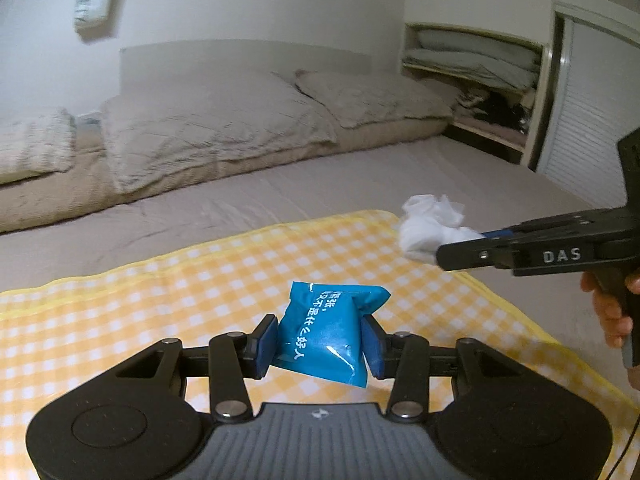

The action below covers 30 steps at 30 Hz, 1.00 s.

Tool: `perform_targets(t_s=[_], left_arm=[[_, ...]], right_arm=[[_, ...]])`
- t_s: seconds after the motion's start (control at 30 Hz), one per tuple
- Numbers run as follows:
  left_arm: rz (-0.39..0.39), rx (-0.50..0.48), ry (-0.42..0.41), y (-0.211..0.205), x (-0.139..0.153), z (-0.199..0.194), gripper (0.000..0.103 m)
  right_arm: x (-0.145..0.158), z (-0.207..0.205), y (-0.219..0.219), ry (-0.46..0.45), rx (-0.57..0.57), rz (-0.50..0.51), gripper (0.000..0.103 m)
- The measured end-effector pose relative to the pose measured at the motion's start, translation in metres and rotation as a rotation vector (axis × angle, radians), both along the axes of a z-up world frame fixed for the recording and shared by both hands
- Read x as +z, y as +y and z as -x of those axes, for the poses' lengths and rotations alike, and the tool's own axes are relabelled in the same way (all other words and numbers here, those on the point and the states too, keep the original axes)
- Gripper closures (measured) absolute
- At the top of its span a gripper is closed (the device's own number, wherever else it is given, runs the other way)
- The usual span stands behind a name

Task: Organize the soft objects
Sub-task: 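Lift and carry the plush and blue packet over the white box with both tools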

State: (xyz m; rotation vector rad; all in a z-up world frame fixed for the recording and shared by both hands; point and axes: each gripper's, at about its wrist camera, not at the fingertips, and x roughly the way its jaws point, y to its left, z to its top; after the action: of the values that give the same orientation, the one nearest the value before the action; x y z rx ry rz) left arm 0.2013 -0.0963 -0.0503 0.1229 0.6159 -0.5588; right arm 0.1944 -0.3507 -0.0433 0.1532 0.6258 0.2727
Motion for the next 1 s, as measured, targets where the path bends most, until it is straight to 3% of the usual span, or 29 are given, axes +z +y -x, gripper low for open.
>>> perform_targets(t_s=[0.47,1.0], left_arm=[[0.019,0.174,-0.039,0.085,0.042,0.053,0.057],[0.020,0.368,-0.028,0.191,0.045,0.088,0.057]], right_arm=[[0.042,0.051,0.052,-0.061,0.042,0.007,0.070],[0.044,0.059,0.141,-0.059,0.144,-0.013,0.070]])
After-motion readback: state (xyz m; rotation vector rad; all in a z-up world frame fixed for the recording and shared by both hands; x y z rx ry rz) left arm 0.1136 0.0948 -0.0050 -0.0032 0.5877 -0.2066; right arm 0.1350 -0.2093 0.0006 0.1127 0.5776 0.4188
